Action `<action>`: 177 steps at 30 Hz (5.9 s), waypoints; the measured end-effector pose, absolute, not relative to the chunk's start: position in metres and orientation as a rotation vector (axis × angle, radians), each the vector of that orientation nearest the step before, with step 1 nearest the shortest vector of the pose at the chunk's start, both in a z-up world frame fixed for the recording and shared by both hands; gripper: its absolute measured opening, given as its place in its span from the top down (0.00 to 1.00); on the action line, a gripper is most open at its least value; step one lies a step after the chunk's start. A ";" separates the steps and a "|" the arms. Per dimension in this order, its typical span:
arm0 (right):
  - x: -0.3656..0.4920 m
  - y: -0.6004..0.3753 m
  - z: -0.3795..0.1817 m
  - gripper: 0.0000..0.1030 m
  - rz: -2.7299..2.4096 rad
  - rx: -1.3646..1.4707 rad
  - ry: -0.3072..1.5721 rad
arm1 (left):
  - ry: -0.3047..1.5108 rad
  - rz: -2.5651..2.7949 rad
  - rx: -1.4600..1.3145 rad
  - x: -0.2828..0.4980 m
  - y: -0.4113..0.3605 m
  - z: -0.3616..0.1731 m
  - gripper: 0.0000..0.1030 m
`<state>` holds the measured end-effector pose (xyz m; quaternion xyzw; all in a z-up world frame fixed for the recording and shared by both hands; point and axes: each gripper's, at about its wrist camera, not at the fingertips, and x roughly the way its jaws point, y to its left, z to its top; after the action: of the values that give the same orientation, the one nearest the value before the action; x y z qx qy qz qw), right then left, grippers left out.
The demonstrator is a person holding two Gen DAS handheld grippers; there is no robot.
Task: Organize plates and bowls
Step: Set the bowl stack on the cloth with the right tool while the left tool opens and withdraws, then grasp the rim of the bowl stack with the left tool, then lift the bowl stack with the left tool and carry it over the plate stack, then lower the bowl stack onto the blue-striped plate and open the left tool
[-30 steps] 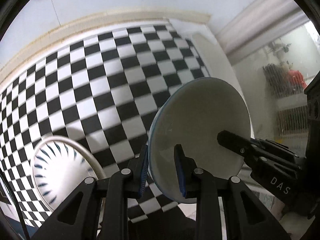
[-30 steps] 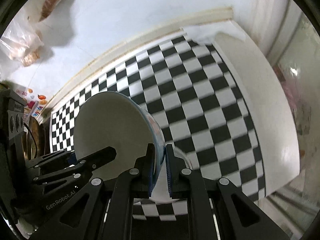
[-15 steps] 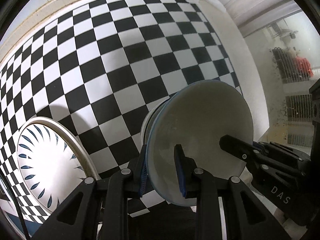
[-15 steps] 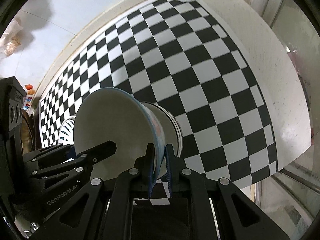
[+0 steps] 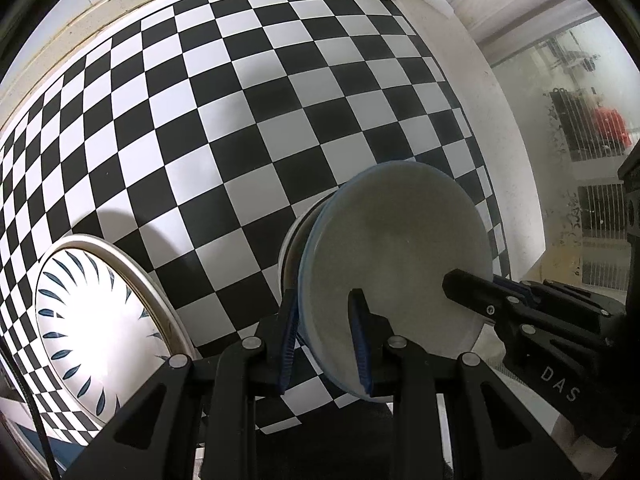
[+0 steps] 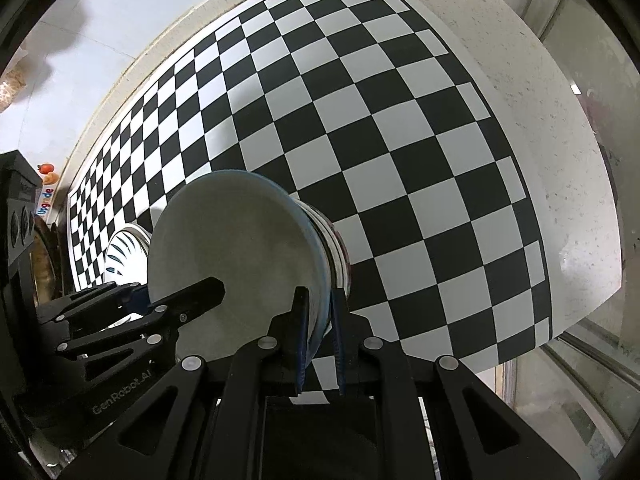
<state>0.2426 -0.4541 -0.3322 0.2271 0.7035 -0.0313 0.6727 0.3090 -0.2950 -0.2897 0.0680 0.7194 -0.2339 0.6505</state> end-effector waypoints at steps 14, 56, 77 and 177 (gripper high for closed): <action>0.238 -0.453 -0.328 0.87 -0.040 0.507 1.581 | 1.612 -0.486 0.181 0.305 -0.292 -0.286 0.78; 0.123 -0.386 -0.103 0.17 -0.080 0.207 1.222 | 1.208 -0.542 0.124 0.189 -0.198 -0.092 0.22; 0.182 -0.452 -0.216 0.09 0.011 0.553 1.201 | 1.457 -0.477 -0.054 0.285 -0.222 -0.201 0.22; 0.344 -0.177 -0.381 0.55 0.524 0.542 1.604 | 1.585 -0.260 -0.322 0.317 -0.024 -0.310 0.59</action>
<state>0.3436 -0.1770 -0.3810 0.2371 0.7011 0.2291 0.6322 0.3170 -0.0244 -0.3099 -0.1434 0.7068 -0.1158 0.6830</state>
